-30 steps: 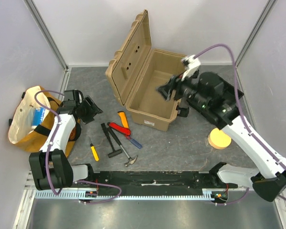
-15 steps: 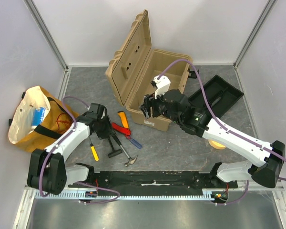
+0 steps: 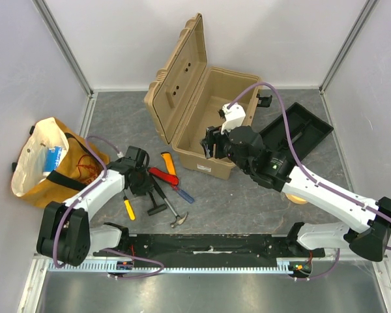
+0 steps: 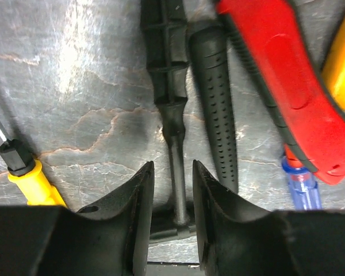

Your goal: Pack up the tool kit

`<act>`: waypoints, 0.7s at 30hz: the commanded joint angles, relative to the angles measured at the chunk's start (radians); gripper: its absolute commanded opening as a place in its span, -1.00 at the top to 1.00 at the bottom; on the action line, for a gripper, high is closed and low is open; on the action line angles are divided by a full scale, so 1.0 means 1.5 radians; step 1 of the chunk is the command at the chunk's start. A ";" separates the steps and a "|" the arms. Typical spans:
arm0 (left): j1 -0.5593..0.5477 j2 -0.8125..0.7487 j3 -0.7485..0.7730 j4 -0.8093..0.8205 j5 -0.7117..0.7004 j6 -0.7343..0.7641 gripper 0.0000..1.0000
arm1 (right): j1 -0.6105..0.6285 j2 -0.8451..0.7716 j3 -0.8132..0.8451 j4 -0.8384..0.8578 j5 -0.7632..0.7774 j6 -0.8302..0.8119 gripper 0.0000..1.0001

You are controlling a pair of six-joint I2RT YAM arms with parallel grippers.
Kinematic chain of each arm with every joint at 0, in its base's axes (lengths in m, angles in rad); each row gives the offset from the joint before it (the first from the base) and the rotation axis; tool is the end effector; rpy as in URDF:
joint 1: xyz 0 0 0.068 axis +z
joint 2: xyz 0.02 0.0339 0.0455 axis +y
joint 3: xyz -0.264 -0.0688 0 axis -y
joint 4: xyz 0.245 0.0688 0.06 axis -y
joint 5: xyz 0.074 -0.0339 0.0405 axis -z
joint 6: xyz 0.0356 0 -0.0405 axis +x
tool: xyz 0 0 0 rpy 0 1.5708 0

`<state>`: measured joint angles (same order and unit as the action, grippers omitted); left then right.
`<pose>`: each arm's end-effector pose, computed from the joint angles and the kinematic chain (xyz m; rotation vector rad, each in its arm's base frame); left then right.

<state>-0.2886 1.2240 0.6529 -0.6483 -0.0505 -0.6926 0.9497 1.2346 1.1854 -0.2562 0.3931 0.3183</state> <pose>0.1985 -0.0571 0.1770 -0.5747 2.7436 -0.1720 0.1755 0.2218 0.3785 -0.3200 1.8562 0.5106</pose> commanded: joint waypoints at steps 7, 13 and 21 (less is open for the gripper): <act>-0.002 0.053 -0.027 0.056 0.001 -0.038 0.38 | 0.002 -0.032 -0.014 0.003 0.040 0.028 -0.36; -0.001 0.030 -0.006 0.044 -0.003 -0.027 0.97 | 0.002 -0.038 -0.013 -0.001 0.044 0.026 -0.36; -0.006 -0.160 0.130 -0.019 -0.124 0.027 0.96 | 0.002 -0.037 0.014 -0.002 0.013 0.005 -0.40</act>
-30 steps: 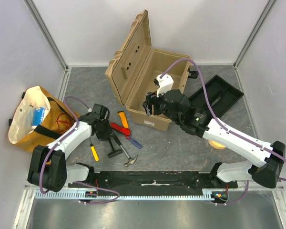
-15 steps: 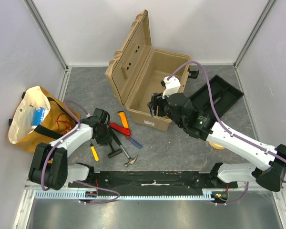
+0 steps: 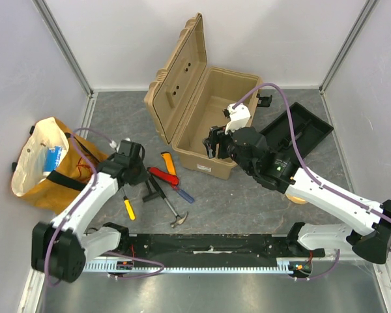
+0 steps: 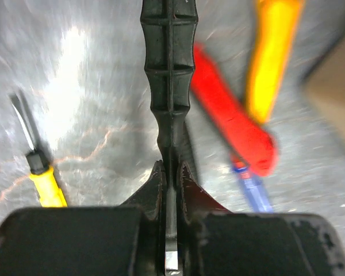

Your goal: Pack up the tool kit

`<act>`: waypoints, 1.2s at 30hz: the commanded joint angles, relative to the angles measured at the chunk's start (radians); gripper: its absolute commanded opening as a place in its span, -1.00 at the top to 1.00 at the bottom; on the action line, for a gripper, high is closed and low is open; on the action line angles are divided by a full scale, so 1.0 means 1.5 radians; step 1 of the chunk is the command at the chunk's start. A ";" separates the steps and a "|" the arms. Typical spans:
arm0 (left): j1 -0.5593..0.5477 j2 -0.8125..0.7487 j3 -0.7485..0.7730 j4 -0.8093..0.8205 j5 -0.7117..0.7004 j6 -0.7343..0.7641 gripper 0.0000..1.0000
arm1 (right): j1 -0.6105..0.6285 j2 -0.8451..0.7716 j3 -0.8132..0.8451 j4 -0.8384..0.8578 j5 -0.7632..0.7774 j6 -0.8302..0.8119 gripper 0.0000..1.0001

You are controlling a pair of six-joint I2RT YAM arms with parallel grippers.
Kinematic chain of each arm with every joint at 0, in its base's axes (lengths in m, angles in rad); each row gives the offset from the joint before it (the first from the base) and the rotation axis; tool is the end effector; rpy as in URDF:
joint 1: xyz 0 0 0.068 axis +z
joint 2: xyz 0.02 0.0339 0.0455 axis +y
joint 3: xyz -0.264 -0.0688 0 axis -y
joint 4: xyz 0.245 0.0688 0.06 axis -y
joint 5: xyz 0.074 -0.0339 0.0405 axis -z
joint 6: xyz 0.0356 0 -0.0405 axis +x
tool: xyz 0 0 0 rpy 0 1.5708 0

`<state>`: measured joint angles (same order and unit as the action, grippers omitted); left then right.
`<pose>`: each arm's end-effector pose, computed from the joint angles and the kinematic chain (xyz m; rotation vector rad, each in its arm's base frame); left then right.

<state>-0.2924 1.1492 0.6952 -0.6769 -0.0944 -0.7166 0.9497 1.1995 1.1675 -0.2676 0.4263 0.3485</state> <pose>0.1973 -0.0559 0.2018 -0.5976 2.6394 -0.1805 0.1707 0.2132 0.3802 -0.2656 1.8544 0.5060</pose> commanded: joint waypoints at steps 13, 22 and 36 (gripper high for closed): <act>-0.003 -0.260 0.326 0.135 0.100 0.272 0.96 | 0.001 -0.018 0.067 0.011 0.089 -0.022 -0.51; -0.024 -0.153 0.392 0.319 0.358 0.206 0.96 | -0.015 -0.026 0.058 -0.027 0.388 0.044 -0.56; -0.273 0.194 0.608 0.332 0.208 0.395 0.96 | -0.121 -0.105 -0.012 -0.128 0.417 0.161 -0.56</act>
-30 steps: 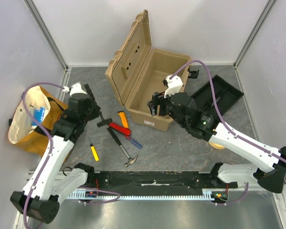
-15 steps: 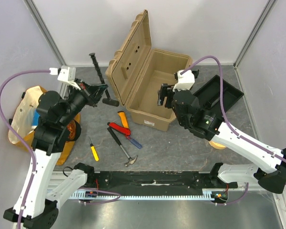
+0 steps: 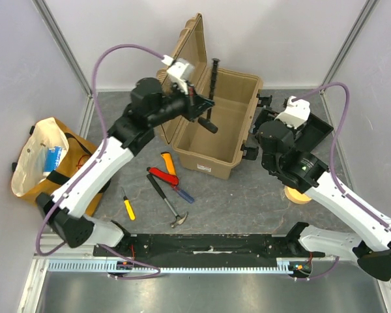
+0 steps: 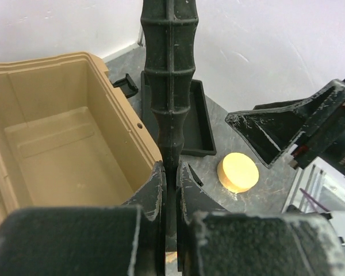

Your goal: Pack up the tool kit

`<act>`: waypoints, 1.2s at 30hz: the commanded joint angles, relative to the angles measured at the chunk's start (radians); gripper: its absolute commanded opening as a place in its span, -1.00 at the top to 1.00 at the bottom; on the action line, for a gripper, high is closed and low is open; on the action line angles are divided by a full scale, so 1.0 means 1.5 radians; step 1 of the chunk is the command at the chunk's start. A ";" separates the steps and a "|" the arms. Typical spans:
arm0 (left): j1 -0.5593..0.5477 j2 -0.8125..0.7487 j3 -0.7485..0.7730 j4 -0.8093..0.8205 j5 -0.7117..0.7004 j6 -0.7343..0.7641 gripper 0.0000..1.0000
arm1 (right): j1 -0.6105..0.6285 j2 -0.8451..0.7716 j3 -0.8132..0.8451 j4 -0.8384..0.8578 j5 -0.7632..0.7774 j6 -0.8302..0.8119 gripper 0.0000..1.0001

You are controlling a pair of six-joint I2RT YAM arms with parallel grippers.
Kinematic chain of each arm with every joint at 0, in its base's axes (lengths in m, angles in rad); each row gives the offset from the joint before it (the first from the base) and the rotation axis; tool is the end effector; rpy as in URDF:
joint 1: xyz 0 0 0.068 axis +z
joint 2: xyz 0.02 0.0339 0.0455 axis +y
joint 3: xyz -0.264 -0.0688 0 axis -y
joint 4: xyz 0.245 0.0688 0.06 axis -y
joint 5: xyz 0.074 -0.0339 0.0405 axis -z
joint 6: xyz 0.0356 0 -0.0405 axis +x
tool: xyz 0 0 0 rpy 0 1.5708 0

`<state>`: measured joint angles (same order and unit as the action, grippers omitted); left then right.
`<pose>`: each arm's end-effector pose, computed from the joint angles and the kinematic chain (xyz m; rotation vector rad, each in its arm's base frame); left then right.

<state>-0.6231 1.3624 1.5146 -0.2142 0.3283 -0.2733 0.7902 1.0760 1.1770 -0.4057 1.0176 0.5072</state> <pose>0.2418 -0.1879 0.4616 0.5553 1.6246 -0.9441 0.1769 0.1355 0.4024 0.4227 1.6766 -0.0019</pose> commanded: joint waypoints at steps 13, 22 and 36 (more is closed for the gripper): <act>-0.106 0.383 0.250 -0.102 -0.379 0.123 0.96 | -0.051 -0.061 -0.058 -0.062 0.017 0.085 -0.57; -0.070 0.566 0.392 -0.187 -0.350 0.132 0.97 | -0.073 -0.023 -0.045 -0.062 -0.011 0.087 -0.57; -0.006 0.726 0.513 -0.188 -0.355 0.105 0.48 | -0.126 0.075 0.008 -0.061 -0.085 0.063 -0.59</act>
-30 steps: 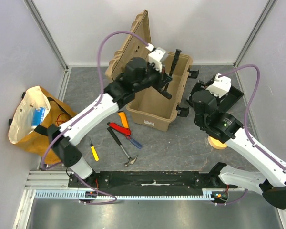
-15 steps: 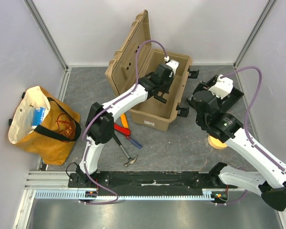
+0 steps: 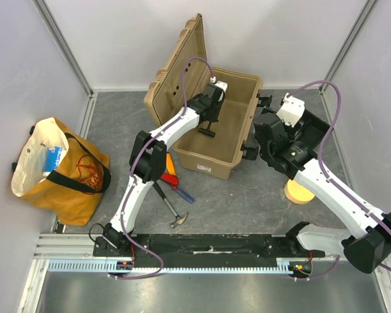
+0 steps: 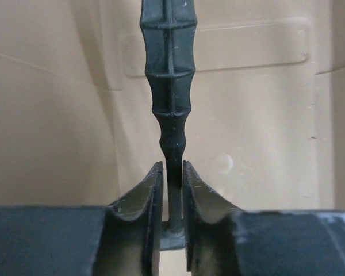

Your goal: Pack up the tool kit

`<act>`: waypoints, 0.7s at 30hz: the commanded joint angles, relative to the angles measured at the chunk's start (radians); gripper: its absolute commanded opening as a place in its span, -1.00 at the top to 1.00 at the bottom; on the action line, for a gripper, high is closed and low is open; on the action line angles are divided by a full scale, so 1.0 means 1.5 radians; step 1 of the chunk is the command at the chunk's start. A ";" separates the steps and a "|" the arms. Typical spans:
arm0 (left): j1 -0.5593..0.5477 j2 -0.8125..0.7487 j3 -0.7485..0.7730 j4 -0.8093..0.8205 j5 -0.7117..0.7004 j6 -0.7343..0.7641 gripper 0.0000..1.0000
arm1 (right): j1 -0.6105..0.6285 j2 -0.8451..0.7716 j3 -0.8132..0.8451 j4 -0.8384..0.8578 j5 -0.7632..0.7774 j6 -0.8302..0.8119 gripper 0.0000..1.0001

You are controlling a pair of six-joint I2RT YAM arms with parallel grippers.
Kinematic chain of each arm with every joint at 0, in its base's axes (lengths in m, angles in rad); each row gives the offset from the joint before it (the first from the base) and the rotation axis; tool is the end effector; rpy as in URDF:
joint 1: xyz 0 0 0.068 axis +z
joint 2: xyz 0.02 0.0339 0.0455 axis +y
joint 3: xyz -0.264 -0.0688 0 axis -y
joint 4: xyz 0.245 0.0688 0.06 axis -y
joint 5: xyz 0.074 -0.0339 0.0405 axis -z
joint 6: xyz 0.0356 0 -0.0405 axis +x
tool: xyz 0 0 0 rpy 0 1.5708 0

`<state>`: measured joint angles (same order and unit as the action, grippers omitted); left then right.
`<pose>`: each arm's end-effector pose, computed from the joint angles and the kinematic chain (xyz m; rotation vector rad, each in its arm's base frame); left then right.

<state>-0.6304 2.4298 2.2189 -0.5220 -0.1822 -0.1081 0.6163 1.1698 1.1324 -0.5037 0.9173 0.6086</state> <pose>0.4506 -0.3208 0.2204 0.5019 2.2394 -0.1732 0.2171 0.1191 0.3581 0.5020 1.8240 -0.1436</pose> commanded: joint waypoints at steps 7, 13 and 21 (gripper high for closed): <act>-0.001 -0.014 0.029 0.033 -0.041 -0.001 -0.14 | -0.030 0.027 0.048 0.011 -0.053 0.000 -0.59; -0.006 -0.098 0.008 0.045 0.009 0.004 -0.02 | -0.035 0.023 0.051 0.015 -0.073 0.004 -0.58; -0.015 -0.268 -0.025 -0.021 0.106 -0.003 0.02 | -0.035 0.010 0.052 0.028 -0.108 -0.017 -0.58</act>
<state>-0.6441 2.2280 2.1601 -0.5266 -0.1234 -0.1127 0.5690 1.2095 1.1641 -0.5014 0.7929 0.6086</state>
